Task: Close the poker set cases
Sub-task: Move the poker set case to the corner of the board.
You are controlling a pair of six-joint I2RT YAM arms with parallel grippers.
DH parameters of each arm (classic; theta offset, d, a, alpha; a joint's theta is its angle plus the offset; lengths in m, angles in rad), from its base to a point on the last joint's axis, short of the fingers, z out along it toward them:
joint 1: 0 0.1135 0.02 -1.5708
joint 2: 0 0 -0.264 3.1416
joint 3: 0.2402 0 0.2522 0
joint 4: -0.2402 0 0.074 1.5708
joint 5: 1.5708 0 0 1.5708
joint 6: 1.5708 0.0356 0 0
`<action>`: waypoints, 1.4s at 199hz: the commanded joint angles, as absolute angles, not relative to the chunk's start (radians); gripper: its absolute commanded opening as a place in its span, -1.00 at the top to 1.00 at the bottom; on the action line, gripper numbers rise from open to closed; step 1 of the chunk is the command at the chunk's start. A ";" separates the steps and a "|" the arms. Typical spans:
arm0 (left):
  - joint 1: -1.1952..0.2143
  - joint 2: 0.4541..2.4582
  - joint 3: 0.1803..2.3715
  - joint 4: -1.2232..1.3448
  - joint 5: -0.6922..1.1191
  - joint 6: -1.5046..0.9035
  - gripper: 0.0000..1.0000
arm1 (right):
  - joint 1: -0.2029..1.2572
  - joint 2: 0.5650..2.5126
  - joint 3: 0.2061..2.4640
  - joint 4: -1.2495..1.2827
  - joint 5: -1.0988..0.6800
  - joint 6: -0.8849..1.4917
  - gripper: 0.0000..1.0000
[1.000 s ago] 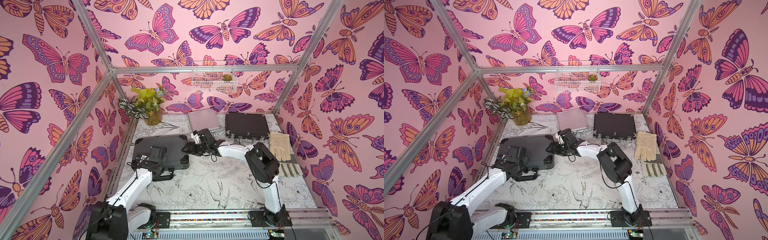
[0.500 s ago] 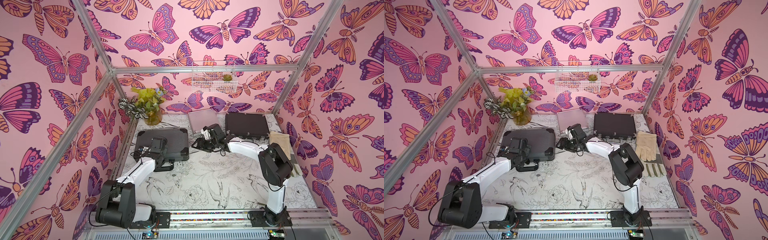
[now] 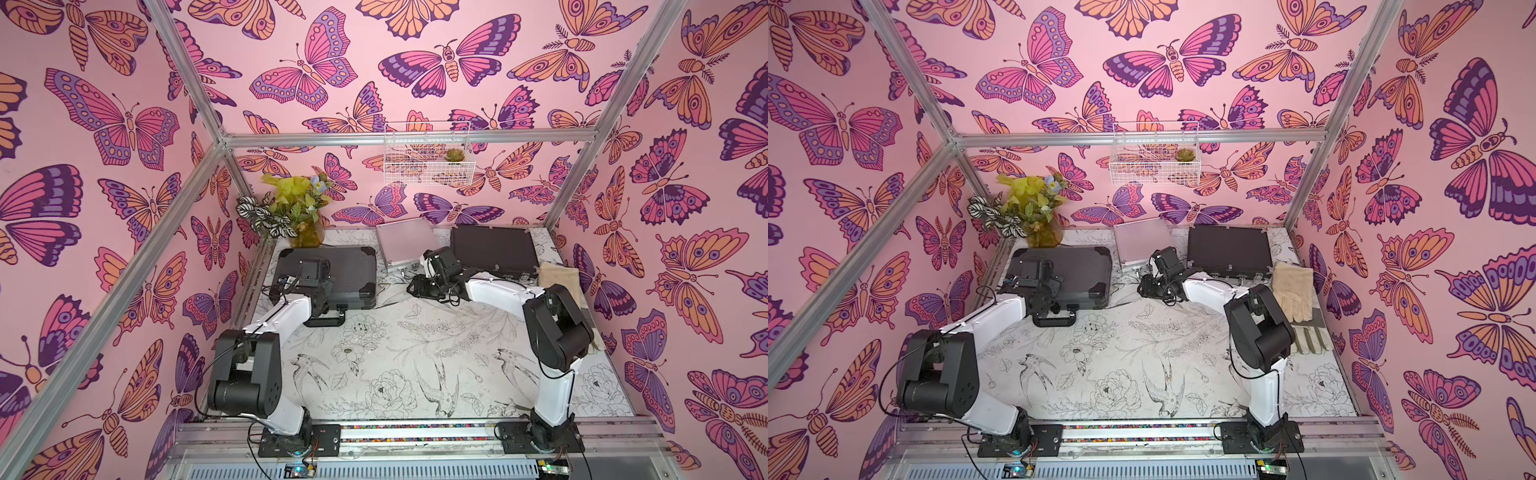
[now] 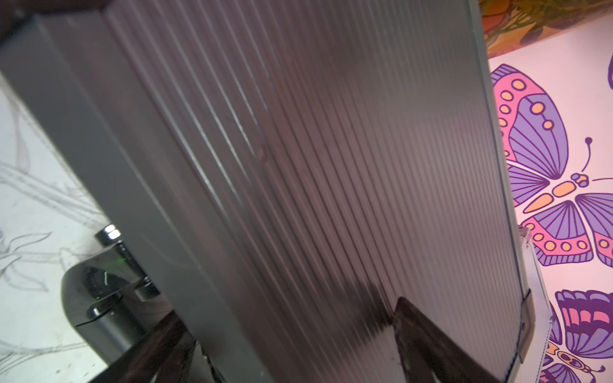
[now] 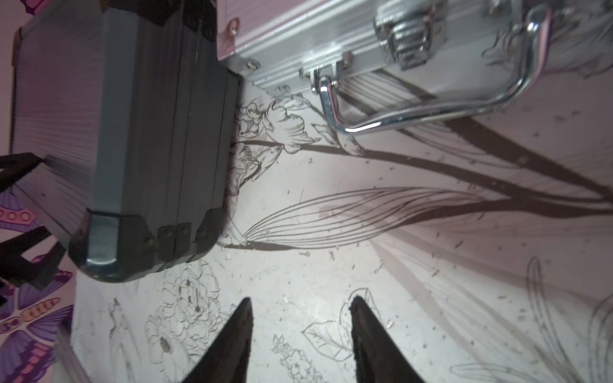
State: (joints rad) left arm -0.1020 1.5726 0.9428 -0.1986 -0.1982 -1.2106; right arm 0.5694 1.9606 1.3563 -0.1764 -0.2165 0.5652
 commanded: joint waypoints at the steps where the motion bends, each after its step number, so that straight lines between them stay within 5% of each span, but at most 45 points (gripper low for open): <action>1: -0.089 1.662 0.928 -0.195 -0.133 -1.131 -0.80 | 0.571 2.022 1.429 -0.168 -0.109 0.500 0.15; 89: -0.067 1.735 0.904 -0.076 0.011 -1.244 -0.71 | 0.586 2.189 1.580 -0.104 0.008 0.470 0.25; 156: -0.074 1.457 0.799 -0.238 -0.076 -1.237 -0.78 | 0.606 2.202 1.580 -0.066 0.070 0.450 0.24; 213: -0.180 1.315 0.763 -0.278 -0.019 -1.355 -0.83 | 0.604 2.251 1.620 -0.049 0.074 0.445 0.19; 279: -0.319 1.434 0.820 -0.163 -0.113 -1.494 -0.87 | 0.604 2.292 1.666 -0.049 0.074 0.440 0.17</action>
State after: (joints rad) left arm -0.2981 1.3594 0.7925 -0.2279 -0.0566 -1.4334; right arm 0.6037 2.2704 1.6276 -0.0513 0.0601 0.4618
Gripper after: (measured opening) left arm 0.935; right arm 0.412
